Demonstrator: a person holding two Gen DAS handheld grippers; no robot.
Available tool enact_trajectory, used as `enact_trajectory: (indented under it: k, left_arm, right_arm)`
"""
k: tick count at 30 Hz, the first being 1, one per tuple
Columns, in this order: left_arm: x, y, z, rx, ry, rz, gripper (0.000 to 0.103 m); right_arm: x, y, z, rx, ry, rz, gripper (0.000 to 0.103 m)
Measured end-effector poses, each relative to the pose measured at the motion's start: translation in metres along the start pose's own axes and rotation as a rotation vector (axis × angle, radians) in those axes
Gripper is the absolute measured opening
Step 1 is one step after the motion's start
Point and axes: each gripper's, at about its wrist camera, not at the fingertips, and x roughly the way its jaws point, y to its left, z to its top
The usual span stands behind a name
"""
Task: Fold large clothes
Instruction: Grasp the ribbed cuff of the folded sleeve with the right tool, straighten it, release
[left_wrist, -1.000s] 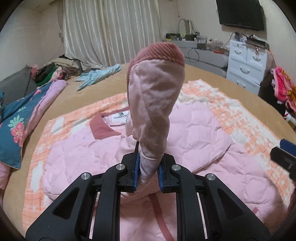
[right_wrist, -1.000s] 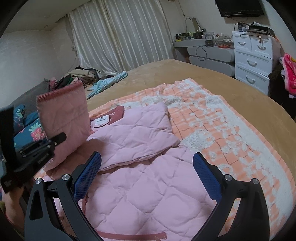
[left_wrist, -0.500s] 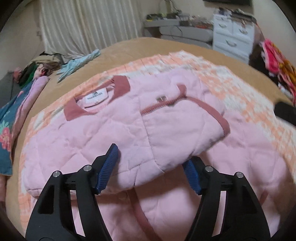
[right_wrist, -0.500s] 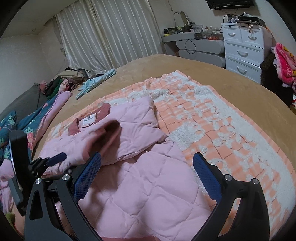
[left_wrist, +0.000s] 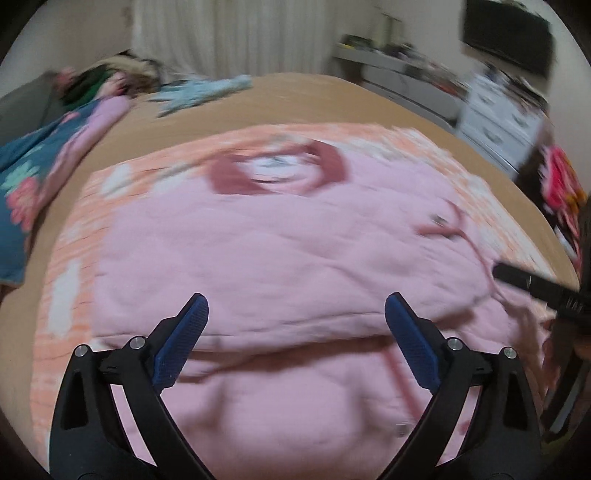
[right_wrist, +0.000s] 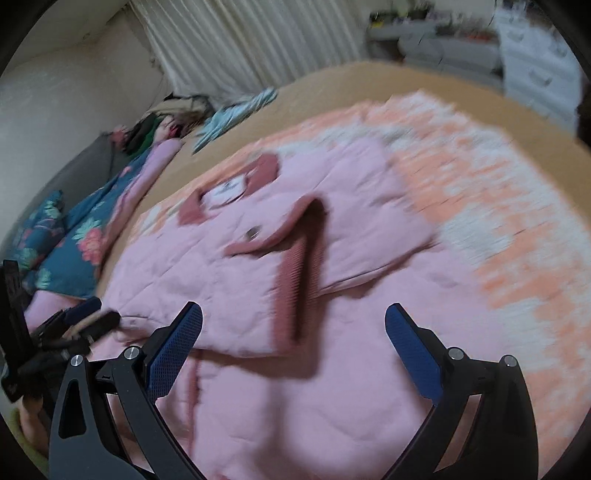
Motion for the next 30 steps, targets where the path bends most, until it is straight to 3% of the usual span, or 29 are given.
enact_trajectory:
  k: [3,4,5,6,8,11,15,19,25,30]
  left_arm:
    - [-0.009,0.038,0.004,-0.089,-0.015,0.037,0.092]
    - [-0.011,0.048,0.005,-0.112,-0.021,0.044,0.092]
    - [-0.014,0.059,0.005,-0.137,-0.029,0.055,0.092]
    - [-0.016,0.069,0.006,-0.156,-0.037,0.065,0.092]
    - [-0.018,0.082,0.008,-0.19,-0.045,0.077,0.092]
    - [-0.02,0.095,0.014,-0.226,-0.057,0.08,0.092]
    - [-0.019,0.096,0.027,-0.235,-0.079,0.08,0.092]
    - [-0.006,0.087,0.038,-0.243,-0.067,0.088,0.092]
    - [0.031,0.062,0.047,-0.238,-0.017,0.057,0.092]
    - [0.056,0.044,0.046,-0.236,0.032,0.034,0.092]
  right_arm:
    - [0.023,0.003,0.0,0.018,0.056,0.019,0.097]
    - [0.029,0.006,0.0,-0.001,0.065,0.01,0.086]
    - [0.032,0.009,0.001,-0.017,0.071,0.014,0.068]
    - [0.034,0.011,0.002,-0.028,0.073,0.027,0.058]
    - [0.03,0.02,0.008,-0.088,0.043,0.028,0.026]
    - [0.004,0.041,0.03,-0.226,-0.072,0.038,0.018]
    - [-0.026,0.067,0.061,-0.404,-0.215,0.042,0.016]
    - [-0.025,0.077,0.073,-0.545,-0.298,-0.054,0.015]
    - [0.016,0.043,0.067,-0.494,-0.243,-0.155,0.013]
    - [0.036,0.022,0.068,-0.418,-0.176,-0.179,0.013]
